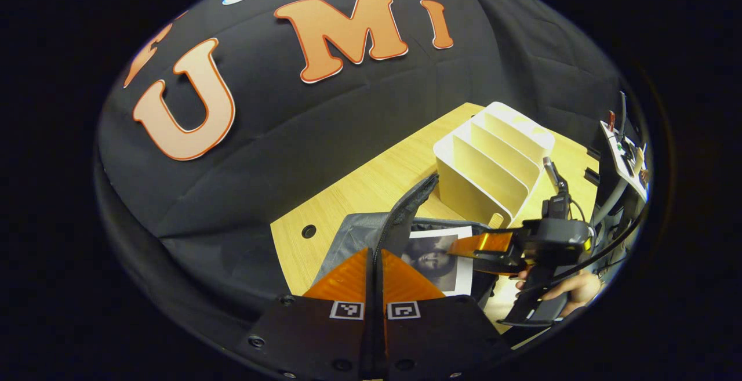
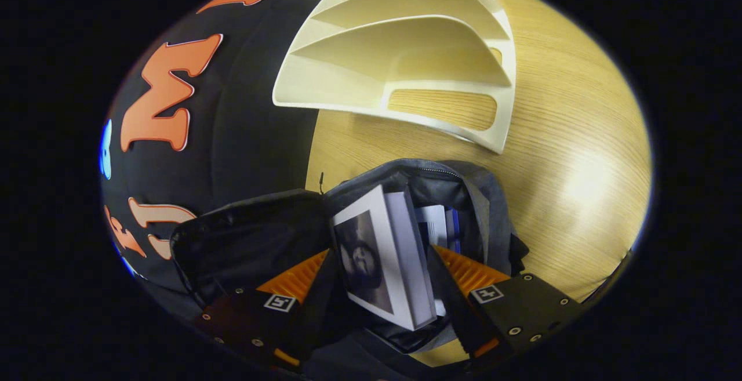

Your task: Open the schoolbag, grab two books from the bookshelf and put them into the schoolbag.

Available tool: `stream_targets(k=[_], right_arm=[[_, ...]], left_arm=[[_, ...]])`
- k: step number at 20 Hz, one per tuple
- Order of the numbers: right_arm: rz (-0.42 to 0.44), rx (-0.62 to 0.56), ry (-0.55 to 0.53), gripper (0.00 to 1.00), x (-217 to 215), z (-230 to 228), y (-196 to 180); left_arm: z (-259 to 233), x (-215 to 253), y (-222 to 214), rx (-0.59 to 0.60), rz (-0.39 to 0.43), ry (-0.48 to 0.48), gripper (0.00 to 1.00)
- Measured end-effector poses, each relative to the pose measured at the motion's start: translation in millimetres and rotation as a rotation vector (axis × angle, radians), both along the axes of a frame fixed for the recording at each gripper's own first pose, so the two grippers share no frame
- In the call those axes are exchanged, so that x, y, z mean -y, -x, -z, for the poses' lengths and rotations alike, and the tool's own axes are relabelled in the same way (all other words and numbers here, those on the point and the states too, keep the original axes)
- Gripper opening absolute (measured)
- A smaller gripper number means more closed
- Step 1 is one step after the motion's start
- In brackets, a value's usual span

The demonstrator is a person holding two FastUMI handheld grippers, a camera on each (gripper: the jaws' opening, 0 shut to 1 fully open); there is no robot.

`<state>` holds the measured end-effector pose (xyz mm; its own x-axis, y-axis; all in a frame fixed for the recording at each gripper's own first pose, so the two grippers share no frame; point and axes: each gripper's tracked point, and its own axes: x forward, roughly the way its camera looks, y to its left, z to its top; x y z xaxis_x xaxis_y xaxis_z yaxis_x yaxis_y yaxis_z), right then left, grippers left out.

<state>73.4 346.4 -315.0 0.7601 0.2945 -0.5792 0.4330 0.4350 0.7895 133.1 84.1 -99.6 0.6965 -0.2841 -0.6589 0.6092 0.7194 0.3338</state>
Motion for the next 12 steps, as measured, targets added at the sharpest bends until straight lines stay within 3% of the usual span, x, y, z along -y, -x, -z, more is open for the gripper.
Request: stream_targets(k=[3, 9, 12], right_arm=[[-0.039, 0.002, 0.098, 0.98, 19.9, -12.5, 15.5], [-0.151, -0.035, 0.356, 0.98, 82.1, -29.5, 47.6], [-0.203, -0.065, 0.544, 0.98, 124.2, -35.9, 61.9]], left_arm=[[15.1, 3.8, 9.4, -0.025, -0.015, 0.019, 0.01], [34.3, 4.7, 28.6, -0.063, -0.065, 0.057, 0.00], [41.0, 8.9, 41.0, -0.062, -0.113, 0.085, 0.01]])
